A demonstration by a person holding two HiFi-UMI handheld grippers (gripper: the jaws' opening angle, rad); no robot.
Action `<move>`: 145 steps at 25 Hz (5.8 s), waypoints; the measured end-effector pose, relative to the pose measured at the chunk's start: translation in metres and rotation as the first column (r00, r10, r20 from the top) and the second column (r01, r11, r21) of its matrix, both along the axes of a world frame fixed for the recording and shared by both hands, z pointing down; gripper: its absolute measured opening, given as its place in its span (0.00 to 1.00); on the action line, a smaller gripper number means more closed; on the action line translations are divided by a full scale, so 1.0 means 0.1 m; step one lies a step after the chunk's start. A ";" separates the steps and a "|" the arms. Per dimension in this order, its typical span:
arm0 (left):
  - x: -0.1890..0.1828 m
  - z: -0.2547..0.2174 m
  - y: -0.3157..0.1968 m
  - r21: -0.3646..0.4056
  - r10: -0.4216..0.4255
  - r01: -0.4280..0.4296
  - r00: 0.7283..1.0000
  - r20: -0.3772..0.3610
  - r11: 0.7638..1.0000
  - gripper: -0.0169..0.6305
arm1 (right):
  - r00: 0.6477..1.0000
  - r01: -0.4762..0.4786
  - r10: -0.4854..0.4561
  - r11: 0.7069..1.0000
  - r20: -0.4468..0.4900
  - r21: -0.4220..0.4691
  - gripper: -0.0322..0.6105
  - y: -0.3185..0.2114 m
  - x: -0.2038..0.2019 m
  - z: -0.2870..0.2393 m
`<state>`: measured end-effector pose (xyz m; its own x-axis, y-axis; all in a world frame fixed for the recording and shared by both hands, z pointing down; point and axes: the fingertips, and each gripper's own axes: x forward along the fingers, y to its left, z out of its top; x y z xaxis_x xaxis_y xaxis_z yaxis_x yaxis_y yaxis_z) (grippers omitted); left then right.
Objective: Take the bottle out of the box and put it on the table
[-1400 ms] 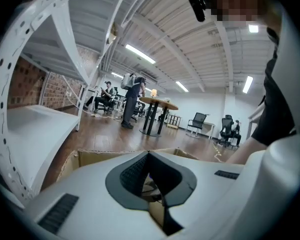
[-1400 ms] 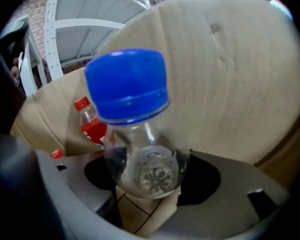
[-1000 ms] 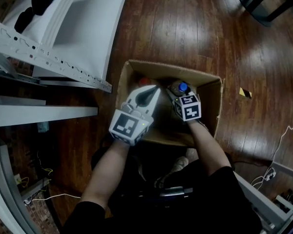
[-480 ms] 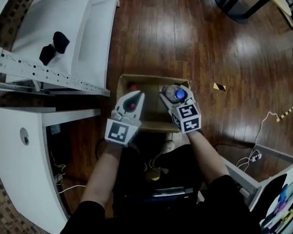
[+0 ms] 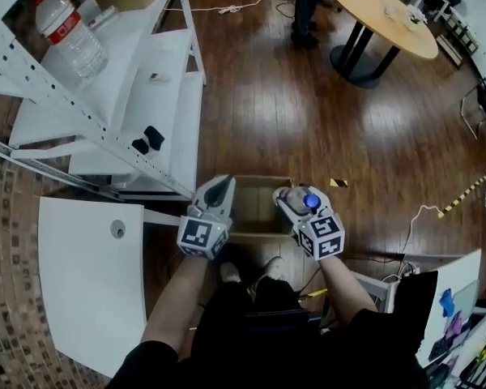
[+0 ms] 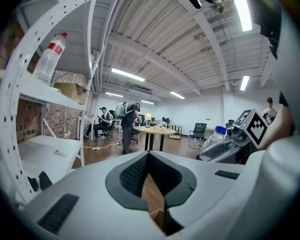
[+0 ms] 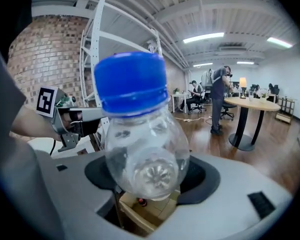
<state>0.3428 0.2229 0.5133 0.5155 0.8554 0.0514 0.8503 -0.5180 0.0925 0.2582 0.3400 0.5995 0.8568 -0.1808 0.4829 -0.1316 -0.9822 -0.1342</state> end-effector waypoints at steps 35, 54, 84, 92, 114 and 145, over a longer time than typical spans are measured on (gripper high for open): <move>-1.89 -1.85 -2.93 -0.161 -0.814 0.799 0.554 -0.177 0.579 0.02 | 0.685 0.693 -0.669 0.721 -0.288 -0.027 0.54 -1.75 -0.10 -2.08; -3.55 -1.86 -6.56 -0.213 -0.977 0.969 0.084 -0.194 0.125 0.02 | 0.301 0.940 -0.907 0.334 -0.294 -0.067 0.54 -6.15 -0.60 -2.25; -5.48 -0.98 -7.98 -0.072 -0.910 0.907 -0.416 0.006 -0.415 0.02 | -0.269 0.963 -0.962 -0.267 -0.046 -0.036 0.54 -9.45 -2.35 -1.29; -5.44 -0.39 -8.25 0.022 -0.882 0.888 -0.458 0.109 -0.458 0.02 | -0.310 0.948 -0.948 -0.314 0.071 -0.043 0.54 -9.87 -2.30 -0.64; -5.49 0.04 -8.53 0.100 -0.828 0.848 -0.529 0.184 -0.520 0.02 | -0.366 0.926 -0.927 -0.372 0.082 -0.065 0.57 -10.68 -2.54 -0.28; -5.62 -0.90 -8.03 -0.074 -0.883 0.880 -0.468 0.024 -0.468 0.02 | -0.114 0.993 -0.973 -0.110 -0.198 -0.032 0.52 -9.59 -1.89 -1.38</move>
